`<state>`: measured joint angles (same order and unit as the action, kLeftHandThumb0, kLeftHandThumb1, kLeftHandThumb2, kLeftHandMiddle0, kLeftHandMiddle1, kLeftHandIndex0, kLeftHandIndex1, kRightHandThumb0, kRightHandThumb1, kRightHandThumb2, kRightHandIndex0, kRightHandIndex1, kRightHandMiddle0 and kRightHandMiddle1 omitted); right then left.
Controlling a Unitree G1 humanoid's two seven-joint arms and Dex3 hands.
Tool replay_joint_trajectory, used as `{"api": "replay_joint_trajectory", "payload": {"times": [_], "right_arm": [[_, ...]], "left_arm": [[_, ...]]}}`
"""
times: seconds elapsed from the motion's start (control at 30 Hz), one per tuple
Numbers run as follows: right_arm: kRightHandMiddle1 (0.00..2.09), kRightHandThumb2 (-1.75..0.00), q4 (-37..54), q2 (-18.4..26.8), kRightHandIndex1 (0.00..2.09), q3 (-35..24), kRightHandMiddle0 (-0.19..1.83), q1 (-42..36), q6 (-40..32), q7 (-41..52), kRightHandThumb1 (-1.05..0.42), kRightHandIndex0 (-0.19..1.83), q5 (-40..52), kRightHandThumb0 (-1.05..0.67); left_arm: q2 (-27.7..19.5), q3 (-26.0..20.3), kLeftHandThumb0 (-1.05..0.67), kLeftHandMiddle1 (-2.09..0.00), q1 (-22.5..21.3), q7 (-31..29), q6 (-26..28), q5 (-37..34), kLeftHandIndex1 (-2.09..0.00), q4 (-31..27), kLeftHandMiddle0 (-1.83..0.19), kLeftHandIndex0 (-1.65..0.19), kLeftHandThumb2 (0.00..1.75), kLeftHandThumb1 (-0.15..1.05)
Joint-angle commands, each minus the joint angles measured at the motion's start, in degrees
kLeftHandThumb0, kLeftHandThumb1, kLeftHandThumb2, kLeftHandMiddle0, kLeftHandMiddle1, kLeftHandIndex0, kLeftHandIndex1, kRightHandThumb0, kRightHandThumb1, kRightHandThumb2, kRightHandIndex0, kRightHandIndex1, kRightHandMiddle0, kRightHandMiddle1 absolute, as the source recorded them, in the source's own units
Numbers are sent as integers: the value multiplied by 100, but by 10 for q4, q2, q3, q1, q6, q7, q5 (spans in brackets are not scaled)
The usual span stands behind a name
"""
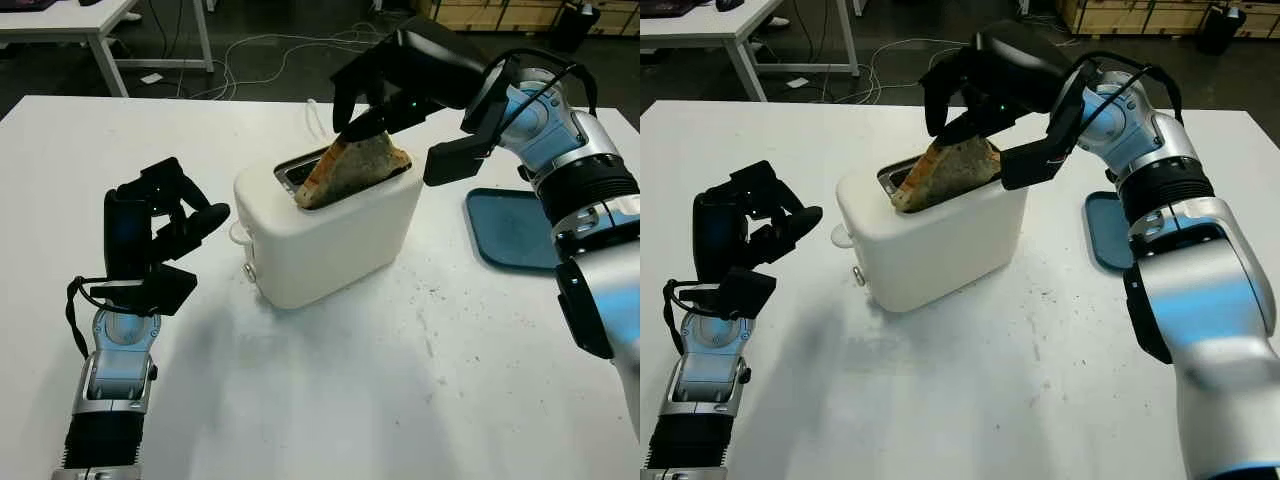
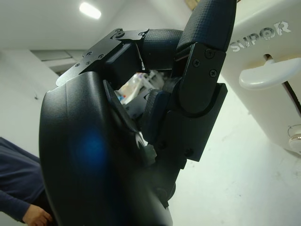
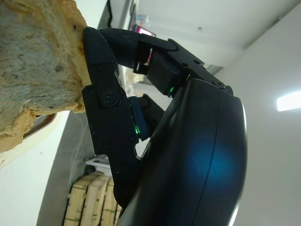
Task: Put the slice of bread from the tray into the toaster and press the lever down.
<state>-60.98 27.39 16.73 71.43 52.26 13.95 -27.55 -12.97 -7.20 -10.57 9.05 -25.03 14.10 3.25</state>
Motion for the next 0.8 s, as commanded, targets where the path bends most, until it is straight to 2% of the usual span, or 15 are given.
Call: {"api": "replay_joint_trajectory", "payload": {"times": [0.0,0.07,0.13,0.27,0.37,0.53,0.67,0.77], "right_arm": [[107,-2,7,4,128,-5,77,4,-22,21,-92,87,15,-62],[68,-5,2,7,94,-13,71,12,-45,74,-92,65,38,-69],[44,-5,6,11,80,-22,69,17,-77,126,-92,52,63,-75],[18,-1,30,24,64,-43,50,13,-144,217,-91,17,108,-79],[8,0,58,38,56,-59,38,3,-204,268,-88,3,135,-83],[1,0,63,51,7,-87,9,-15,-274,301,-84,0,169,-96],[0,-1,68,56,0,-108,1,-37,-307,274,-84,0,177,-104],[0,-1,76,57,0,-120,1,-52,-348,277,-86,0,190,-103]], "left_arm": [[1,1,-86,-174,5,3,2,2,-166,-5,-125,-101,17,92],[2,1,-85,-174,4,-1,0,-7,-165,-4,-125,-101,15,92],[2,0,-85,-174,2,-3,-7,-13,-165,2,-125,-101,15,92],[0,0,-86,-174,1,-4,-5,-13,-165,2,-125,-101,14,92],[-2,0,-86,-174,1,0,-2,-4,-165,-1,-125,-101,15,92],[-2,2,-86,-174,1,-6,1,-8,-165,-3,-125,-100,16,92],[-2,2,-86,-174,-1,-8,4,-7,-164,-5,-125,-100,16,92],[-1,2,-87,-174,-1,-6,6,-4,-163,-6,-125,-101,16,92]]}}
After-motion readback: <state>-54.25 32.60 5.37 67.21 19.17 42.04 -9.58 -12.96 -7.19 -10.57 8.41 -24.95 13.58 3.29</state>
